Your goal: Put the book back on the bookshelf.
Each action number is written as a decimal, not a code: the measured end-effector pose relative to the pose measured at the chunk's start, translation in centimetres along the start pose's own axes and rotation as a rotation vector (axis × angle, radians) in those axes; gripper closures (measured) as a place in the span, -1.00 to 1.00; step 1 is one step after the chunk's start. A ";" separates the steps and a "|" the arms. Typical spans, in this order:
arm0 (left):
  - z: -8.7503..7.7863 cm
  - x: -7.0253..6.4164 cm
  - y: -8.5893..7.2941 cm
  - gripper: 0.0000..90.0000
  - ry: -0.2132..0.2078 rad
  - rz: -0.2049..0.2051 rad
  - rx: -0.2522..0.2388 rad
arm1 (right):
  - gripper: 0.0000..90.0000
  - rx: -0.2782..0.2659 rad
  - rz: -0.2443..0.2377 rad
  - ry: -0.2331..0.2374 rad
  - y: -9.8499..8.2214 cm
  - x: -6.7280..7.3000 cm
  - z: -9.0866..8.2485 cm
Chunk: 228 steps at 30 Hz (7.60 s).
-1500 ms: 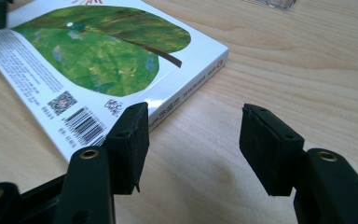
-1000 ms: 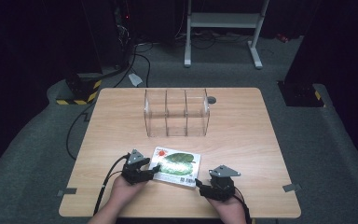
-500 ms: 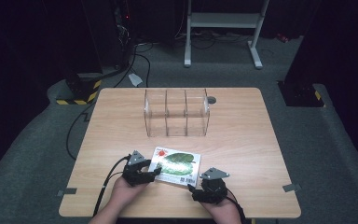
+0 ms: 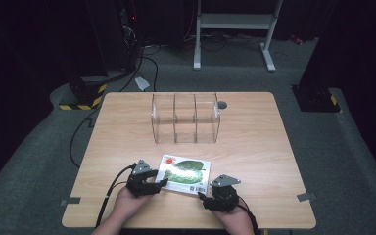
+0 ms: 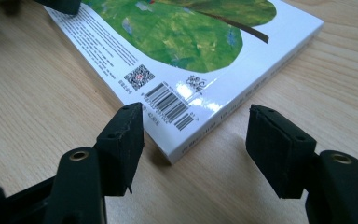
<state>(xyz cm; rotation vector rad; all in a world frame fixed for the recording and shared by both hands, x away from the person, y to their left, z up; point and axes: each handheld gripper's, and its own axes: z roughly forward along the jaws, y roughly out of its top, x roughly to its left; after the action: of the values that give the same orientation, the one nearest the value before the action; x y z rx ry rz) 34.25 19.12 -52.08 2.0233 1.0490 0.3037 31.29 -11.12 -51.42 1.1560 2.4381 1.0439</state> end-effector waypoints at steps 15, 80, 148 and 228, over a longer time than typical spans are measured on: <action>-0.2 -0.3 -0.1 -0.09 0.036 0.005 -0.017 | -0.16 -0.032 0.043 -0.034 0.1 -0.7 0.0; -2.0 0.8 -0.6 -0.07 0.032 -0.152 -0.134 | -0.60 0.007 -0.089 -0.026 1.6 2.0 3.1; -0.1 2.1 0.4 -0.14 -0.107 -0.234 -0.078 | -0.23 -0.028 -0.007 0.029 1.4 1.4 2.5; -4.7 -2.0 -0.7 0.48 -0.055 0.260 -0.330 | -0.61 -0.122 0.273 0.265 3.1 -1.9 4.1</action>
<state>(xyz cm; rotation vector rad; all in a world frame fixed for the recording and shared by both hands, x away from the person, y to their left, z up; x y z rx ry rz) 30.09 20.39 -49.37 1.8535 0.6515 0.5182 36.28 -9.16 -52.29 1.4175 2.4089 1.4919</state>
